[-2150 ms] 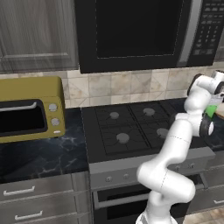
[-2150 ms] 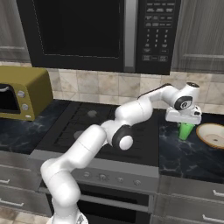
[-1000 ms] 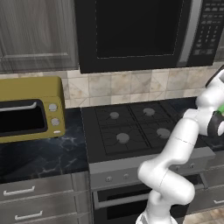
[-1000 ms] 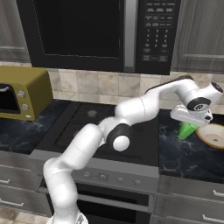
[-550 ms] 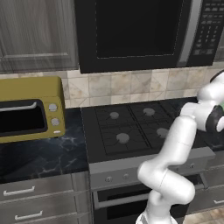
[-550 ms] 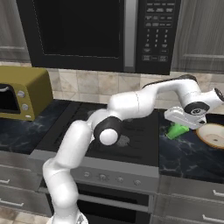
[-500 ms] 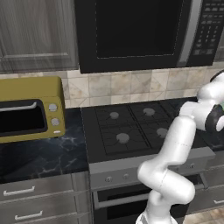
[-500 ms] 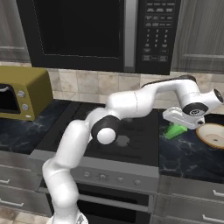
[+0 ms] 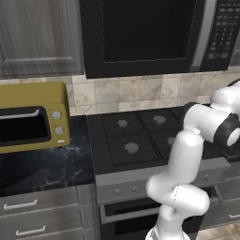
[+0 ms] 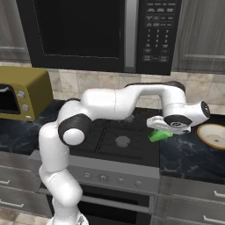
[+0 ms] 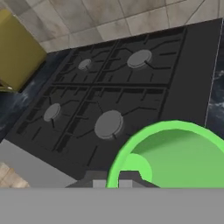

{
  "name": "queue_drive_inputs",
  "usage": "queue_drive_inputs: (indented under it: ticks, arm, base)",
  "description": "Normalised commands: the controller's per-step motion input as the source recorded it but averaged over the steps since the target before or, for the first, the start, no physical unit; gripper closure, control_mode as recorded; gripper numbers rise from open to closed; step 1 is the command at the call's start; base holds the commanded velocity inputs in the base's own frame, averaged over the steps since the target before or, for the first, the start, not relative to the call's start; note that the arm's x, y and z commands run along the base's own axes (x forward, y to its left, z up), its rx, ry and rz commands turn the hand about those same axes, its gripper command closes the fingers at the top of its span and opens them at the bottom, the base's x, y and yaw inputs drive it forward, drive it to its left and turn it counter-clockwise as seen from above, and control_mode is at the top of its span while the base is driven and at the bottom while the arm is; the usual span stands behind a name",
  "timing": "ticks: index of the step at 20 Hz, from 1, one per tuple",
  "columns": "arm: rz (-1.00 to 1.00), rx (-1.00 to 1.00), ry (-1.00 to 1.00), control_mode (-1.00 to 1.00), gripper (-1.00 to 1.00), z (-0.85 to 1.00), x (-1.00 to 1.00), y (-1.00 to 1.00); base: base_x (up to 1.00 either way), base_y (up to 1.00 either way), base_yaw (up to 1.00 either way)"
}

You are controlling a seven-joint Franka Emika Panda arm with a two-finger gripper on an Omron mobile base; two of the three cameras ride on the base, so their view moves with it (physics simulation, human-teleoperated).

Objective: Pick the cup and bowl from the counter and place them on the counter next to the sink.

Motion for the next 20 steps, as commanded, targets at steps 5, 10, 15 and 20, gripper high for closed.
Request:
queue_drive_inputs:
  ticks: [5, 10, 15, 20]
  arm:
    - [0.00, -0.03, 0.08, -1.00, 1.00, 0.78, -0.44, 0.55]
    - [0.00, -0.06, 0.02, -1.00, 1.00, 0.31, -0.35, 0.54]
    - [-0.07, -0.05, 0.00, -1.00, 1.00, 0.00, -0.34, 0.61]
    - [-0.16, -0.07, 0.00, -1.00, 1.00, 0.00, -0.23, 0.70]
  base:
    - [0.00, 0.00, 0.00]
    - [0.00, 0.00, 0.00]
    - [0.00, 0.00, 0.00]
    - [0.00, 0.00, 0.00]
